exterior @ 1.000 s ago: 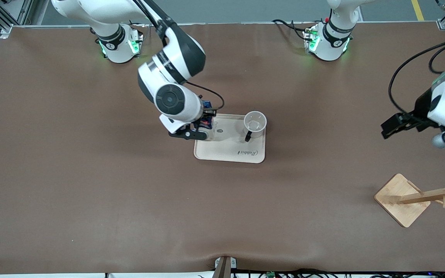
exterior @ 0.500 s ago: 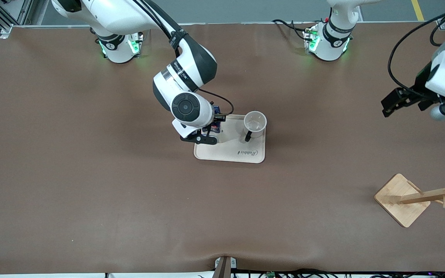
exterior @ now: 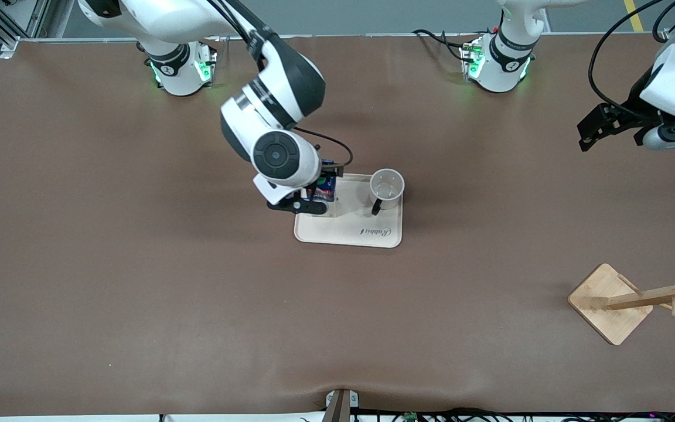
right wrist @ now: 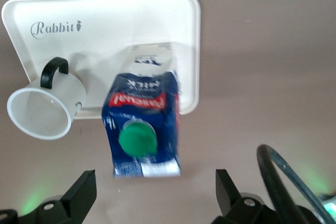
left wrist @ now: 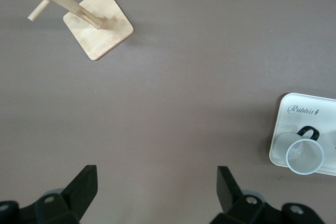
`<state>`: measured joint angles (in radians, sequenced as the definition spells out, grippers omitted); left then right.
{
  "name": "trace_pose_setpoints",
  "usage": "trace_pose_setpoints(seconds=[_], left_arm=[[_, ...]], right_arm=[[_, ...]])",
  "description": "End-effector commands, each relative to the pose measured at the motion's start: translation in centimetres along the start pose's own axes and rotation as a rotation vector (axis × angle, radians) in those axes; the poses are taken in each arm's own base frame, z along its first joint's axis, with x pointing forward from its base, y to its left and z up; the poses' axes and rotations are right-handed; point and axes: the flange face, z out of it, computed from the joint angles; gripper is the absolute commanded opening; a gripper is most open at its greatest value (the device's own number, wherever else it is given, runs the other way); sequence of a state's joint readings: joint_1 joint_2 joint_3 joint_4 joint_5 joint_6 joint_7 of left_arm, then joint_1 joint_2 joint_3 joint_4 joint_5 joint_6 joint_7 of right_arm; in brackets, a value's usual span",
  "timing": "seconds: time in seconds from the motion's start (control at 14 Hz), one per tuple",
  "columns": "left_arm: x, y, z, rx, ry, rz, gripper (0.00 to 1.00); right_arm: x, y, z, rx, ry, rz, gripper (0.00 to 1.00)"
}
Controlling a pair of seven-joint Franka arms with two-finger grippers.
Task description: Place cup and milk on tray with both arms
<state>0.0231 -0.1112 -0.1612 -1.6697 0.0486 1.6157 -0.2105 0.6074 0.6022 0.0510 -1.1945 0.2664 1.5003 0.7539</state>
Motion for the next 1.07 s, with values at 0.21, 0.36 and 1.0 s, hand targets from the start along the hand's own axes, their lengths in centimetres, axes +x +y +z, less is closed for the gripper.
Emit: trace_pose_setpoints(seconds=[0.21,0.36,1.0], left_arm=[[-0.3,-0.2,-1.1,-0.021,0.031,0.025,1.0],[-0.1,-0.2,-0.8,-0.021,0.026,0.023,1.0],[-0.3,-0.7,-1.0,-0.009,0.005,0.025,1.0]], right_arm=[[1.5,7.4,-8.2,0.028,-0.013,0.074,1.0],[2.7,11.4,-11.0,0.034,0.029,0.009,1.0],[-1.6,27.1,-22.6,0.055,0.144,0.023,1.0]])
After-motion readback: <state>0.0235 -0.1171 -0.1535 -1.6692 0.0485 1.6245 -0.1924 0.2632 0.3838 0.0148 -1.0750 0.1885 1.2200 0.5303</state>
